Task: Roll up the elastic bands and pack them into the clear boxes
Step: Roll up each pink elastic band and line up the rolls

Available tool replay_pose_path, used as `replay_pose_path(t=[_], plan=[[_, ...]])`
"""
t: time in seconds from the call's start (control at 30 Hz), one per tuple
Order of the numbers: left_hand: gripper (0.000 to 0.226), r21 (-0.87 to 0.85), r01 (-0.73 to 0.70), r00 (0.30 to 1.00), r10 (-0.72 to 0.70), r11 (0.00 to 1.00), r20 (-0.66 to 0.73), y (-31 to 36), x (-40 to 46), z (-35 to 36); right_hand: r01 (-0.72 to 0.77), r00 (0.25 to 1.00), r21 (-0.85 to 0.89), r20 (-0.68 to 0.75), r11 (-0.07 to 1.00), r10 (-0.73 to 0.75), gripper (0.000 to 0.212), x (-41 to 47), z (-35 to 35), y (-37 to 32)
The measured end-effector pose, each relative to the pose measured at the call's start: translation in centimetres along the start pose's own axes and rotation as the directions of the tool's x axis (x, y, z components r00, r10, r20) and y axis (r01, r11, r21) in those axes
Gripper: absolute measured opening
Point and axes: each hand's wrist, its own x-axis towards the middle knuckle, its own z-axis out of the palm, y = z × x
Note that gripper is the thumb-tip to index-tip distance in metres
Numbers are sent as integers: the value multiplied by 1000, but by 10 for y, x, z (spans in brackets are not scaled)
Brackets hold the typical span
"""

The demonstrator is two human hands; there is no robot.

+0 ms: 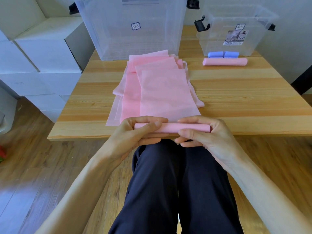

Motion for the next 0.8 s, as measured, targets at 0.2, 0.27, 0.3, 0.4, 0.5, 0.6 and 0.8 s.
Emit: replay_pose_path(t=[0.2, 0.27, 0.3, 0.4, 0.5, 0.6, 0.8], plan=[[24, 7, -49, 998, 50, 999, -37, 0, 1, 2, -4, 1000, 5, -20, 1000, 5, 29, 0, 1, 0], [25, 24, -53, 997, 54, 998, -49, 0, 1, 2, -3, 1000, 3, -15, 1000, 3, 31, 0, 1, 1], [26, 33, -53, 997, 55, 998, -50, 0, 0, 2, 0, 1000, -4, -18, 1000, 0, 30, 0, 0, 1], [29, 70, -55, 997, 58, 996, -44, 0, -1, 3, 6, 999, -23, -34, 1000, -7, 26, 0, -1, 0], [31, 86, -46, 998, 49, 995, -34, 0, -1, 4, -1, 1000, -23, -22, 1000, 1, 30, 0, -1, 0], [32, 100, -52, 997, 56, 994, -44, 0, 0, 4, 3, 1000, -20, -11, 1000, -3, 32, -1, 0, 0], [27, 107, -109, 988, 120, 988, -97, -3, 1, 5, 16, 999, -20, -41, 1000, -17, 24, 1, -2, 2]])
